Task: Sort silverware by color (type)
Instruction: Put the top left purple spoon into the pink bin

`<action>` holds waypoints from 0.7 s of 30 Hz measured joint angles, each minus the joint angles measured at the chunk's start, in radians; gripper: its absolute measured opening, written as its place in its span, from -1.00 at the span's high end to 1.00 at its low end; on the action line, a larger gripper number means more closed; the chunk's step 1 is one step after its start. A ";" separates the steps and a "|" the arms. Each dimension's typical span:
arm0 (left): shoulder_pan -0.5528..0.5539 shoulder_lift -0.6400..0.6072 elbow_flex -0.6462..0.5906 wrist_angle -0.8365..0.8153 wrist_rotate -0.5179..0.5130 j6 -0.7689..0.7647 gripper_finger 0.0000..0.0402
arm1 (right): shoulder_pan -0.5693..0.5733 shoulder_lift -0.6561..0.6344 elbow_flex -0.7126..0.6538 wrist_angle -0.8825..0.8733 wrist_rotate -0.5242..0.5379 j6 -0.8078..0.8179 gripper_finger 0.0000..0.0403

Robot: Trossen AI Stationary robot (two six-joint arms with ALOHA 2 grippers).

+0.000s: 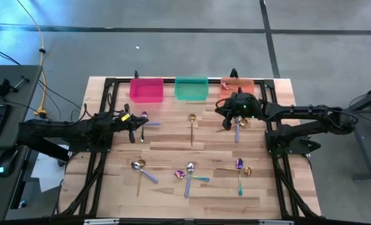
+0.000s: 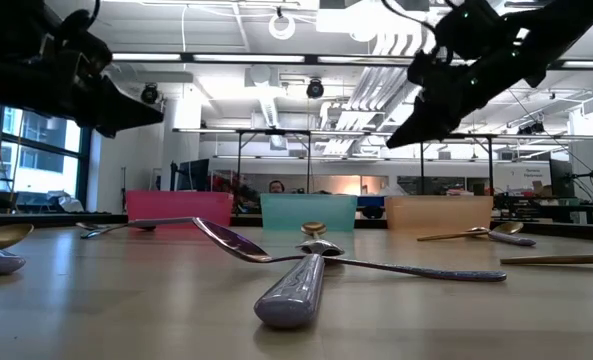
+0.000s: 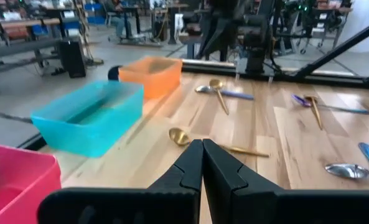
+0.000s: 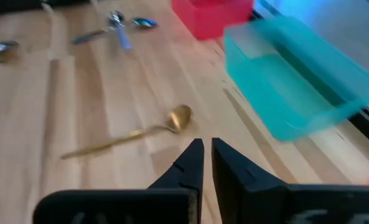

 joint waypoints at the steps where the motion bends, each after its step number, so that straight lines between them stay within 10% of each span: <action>1: 0.000 0.014 0.000 0.003 0.000 -0.006 1.00 | 0.017 0.000 0.000 0.013 0.002 0.000 0.92; 21: -0.049 0.256 0.021 0.000 -0.043 -0.023 0.62 | 0.179 0.328 0.000 0.437 0.003 0.023 0.92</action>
